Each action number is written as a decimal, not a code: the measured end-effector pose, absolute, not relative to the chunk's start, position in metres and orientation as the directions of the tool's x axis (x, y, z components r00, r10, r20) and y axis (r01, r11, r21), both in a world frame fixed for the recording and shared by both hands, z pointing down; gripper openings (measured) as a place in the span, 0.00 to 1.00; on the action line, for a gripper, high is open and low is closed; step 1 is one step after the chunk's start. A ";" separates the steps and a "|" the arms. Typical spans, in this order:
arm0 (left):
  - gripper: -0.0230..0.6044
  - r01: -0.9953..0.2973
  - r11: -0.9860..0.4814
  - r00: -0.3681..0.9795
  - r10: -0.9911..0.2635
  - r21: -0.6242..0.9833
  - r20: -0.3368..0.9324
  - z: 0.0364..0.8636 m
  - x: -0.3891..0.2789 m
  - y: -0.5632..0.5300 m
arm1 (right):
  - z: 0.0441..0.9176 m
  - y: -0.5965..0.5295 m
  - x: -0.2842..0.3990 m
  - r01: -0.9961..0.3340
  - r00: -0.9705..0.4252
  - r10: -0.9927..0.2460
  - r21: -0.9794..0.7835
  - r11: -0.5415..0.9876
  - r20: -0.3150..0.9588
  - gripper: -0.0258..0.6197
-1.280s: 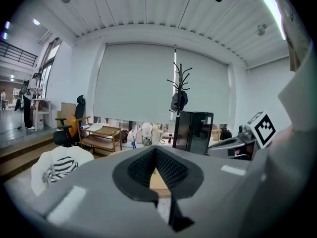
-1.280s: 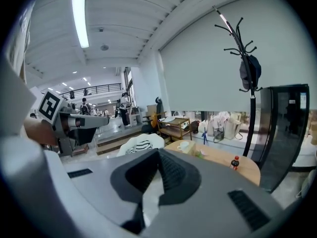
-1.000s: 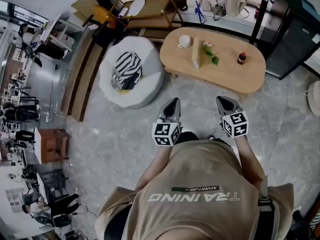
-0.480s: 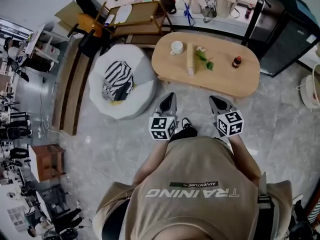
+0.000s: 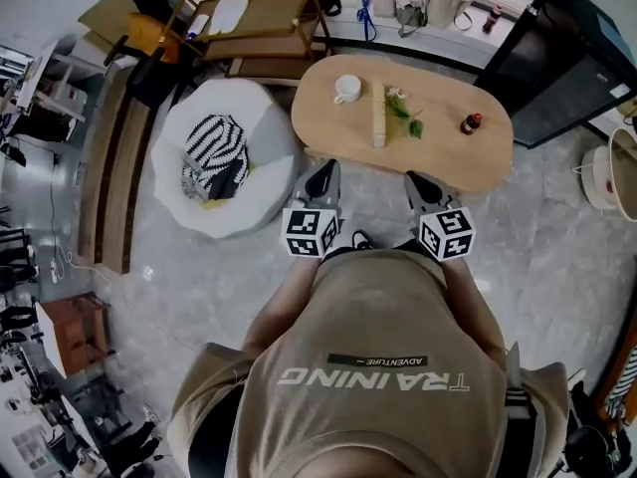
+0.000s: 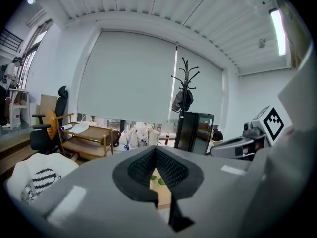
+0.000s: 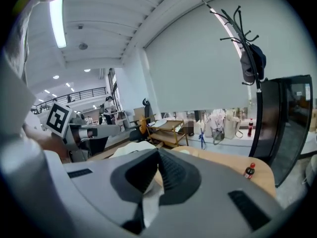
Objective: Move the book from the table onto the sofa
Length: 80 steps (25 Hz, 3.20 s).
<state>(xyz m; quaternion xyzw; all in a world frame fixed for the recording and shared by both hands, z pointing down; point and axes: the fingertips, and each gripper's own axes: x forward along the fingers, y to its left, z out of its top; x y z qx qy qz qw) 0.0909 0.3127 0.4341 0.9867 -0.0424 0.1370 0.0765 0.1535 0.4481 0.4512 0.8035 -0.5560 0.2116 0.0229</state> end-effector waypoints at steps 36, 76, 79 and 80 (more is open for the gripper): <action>0.02 -0.151 -0.986 0.910 -0.108 0.076 0.401 0.458 0.316 0.155 | 0.497 0.268 0.379 -0.943 0.075 -0.893 -0.259 -0.207 0.444 0.05; 0.02 -0.056 -0.970 0.812 0.093 0.235 0.577 0.585 0.271 0.134 | 0.780 0.271 0.351 -0.727 0.101 -0.397 -0.205 -0.656 0.912 0.43; 0.02 -0.059 -0.971 0.796 0.095 0.233 0.597 0.592 0.263 0.130 | 0.792 0.272 0.350 -0.717 0.096 -0.360 -0.187 -0.672 0.928 0.43; 0.02 -0.061 -0.970 0.792 0.095 0.233 0.603 0.594 0.260 0.130 | 0.797 0.274 0.349 -0.718 0.092 -0.342 -0.176 -0.673 0.935 0.43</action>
